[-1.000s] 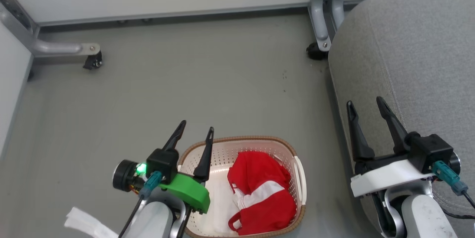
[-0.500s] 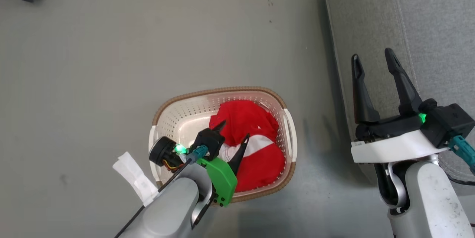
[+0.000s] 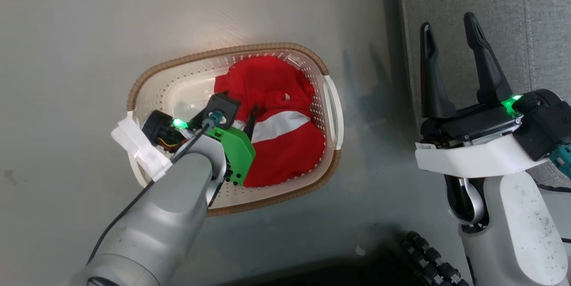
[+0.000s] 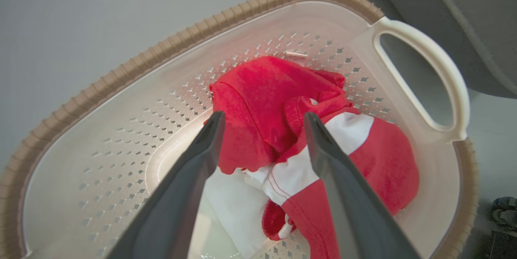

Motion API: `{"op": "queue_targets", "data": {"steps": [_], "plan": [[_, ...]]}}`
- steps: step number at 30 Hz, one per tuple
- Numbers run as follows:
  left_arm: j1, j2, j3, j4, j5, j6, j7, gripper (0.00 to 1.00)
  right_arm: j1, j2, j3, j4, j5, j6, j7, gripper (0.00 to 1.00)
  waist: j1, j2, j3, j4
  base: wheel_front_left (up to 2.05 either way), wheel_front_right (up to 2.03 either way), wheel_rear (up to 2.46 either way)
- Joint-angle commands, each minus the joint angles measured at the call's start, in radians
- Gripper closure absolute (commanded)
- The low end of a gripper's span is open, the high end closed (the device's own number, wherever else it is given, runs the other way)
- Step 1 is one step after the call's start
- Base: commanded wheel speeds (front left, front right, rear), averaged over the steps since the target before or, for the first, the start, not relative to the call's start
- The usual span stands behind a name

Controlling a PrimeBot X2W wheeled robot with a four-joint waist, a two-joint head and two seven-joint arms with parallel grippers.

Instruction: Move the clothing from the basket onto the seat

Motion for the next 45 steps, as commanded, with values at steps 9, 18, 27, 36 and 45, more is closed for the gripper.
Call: {"op": "queue_targets", "data": {"steps": [9, 18, 27, 36, 45], "plan": [[-0.132, 0.033, 0.039, 0.164, -0.035, -0.011, -0.020, 0.00, -0.056, 0.000, 0.046, 0.009, 0.044, 0.000, -0.027, 0.00, -0.0002, 0.0000, 0.225, -0.111, 0.00, 0.00, 0.00], [-0.183, 0.062, 0.040, 0.217, -0.045, -0.023, -0.021, 0.00, -0.074, 0.000, 0.072, 0.016, 0.079, 0.000, -0.030, 0.00, -0.0002, 0.0000, 0.254, -0.144, 0.00, 0.00, 0.00], [-0.212, 0.086, 0.042, 0.237, -0.054, 0.006, -0.025, 1.00, -0.081, -0.001, 0.080, 0.019, 0.100, 0.000, -0.030, 0.00, -0.0002, 0.0000, 0.256, -0.164, 0.00, 0.00, 0.00], [-0.135, 0.063, 0.041, 0.225, -0.067, -0.002, -0.073, 1.00, -0.056, -0.001, 0.093, 0.056, 0.058, 0.000, -0.030, 0.00, -0.0002, 0.0000, 0.139, -0.134, 0.00, 0.00, 0.00], [0.012, 0.082, 0.070, 0.020, -0.031, 0.019, -0.079, 1.00, -0.004, -0.002, 0.102, 0.117, 0.002, 0.000, -0.030, 0.00, -0.0002, 0.0000, -0.060, -0.087, 0.00, 0.00, 0.00]]}}
